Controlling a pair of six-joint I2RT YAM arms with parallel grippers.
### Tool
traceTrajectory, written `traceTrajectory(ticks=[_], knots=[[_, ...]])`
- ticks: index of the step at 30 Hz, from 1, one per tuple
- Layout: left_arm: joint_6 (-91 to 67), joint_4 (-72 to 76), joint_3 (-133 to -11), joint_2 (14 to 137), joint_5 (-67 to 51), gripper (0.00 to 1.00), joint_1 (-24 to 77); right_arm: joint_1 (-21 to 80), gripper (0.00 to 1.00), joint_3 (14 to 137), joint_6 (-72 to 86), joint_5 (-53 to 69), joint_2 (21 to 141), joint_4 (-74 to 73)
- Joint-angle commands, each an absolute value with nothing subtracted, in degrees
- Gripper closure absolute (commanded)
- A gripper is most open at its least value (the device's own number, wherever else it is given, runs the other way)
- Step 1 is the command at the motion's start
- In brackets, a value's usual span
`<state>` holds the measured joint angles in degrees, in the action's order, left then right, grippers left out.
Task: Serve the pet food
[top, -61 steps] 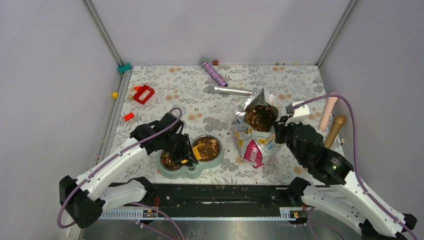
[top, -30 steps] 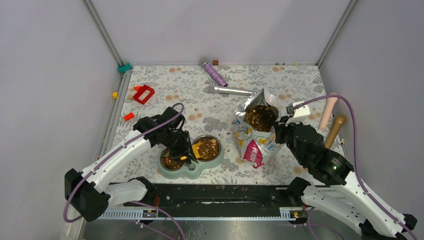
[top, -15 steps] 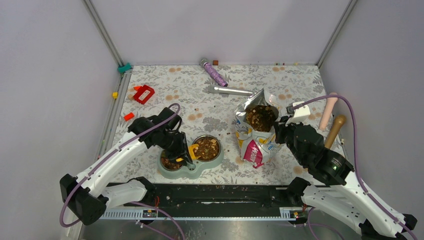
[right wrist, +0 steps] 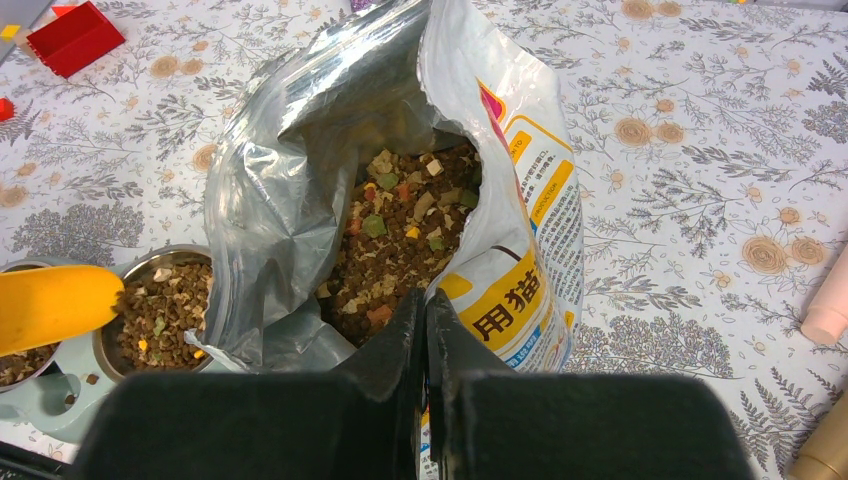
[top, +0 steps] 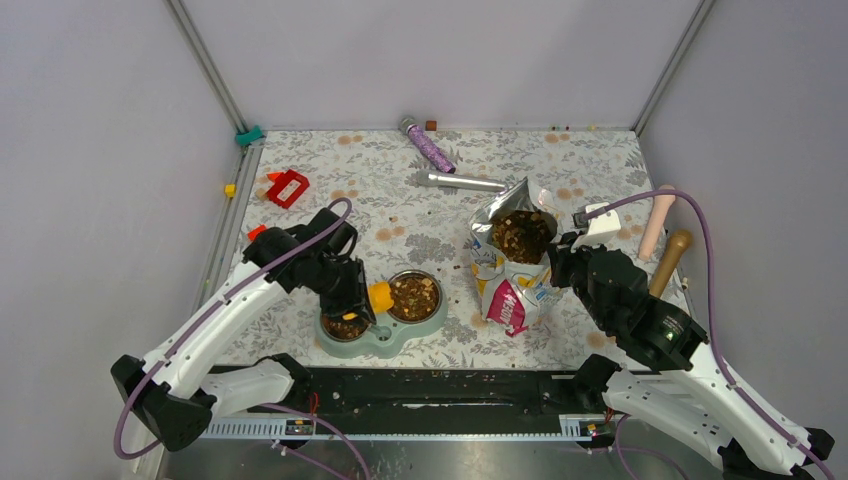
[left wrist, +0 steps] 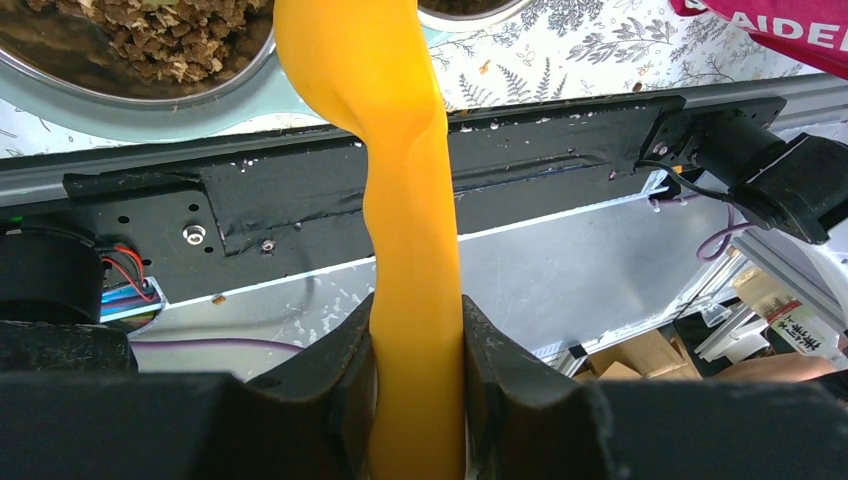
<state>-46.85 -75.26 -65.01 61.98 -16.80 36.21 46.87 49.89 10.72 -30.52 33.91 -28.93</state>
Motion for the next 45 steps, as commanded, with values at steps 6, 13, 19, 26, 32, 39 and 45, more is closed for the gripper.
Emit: traceTrajectory(ticks=[6,13,19,26,32,39,45], knots=[[-43.5,-76.3,-68.3,63.4,-17.5,1.0,35.9,47.4,1.0,50.6,9.8,-31.7,33.4,-22.5],[-42.5,-75.4,-69.5,64.3,-18.4,1.0,35.9,47.4,1.0,50.6,9.8,-31.9,33.5,-22.5],[-42.2,-79.7,-75.0,63.5,-13.8,1.0,35.9,47.4,1.0,50.7,9.8,-32.0,33.2,-22.4],[-45.4,-65.2,-72.7,59.9,-12.7,1.0,35.7,47.4,1.0,50.6,10.2,-31.2,33.1,-22.4],[-49.8,-30.2,-62.6,62.9,-21.4,1.0,32.5,47.4,1.0,50.7,10.6,-30.2,32.4,-22.3],[-53.4,-6.3,-55.3,77.3,-35.7,0.96,22.1,47.4,1.0,50.4,11.0,-30.1,30.7,-22.3],[-45.1,-0.3,-50.8,83.4,-42.4,0.8,15.1,47.4,1.0,50.4,10.9,-29.9,31.5,-22.4]])
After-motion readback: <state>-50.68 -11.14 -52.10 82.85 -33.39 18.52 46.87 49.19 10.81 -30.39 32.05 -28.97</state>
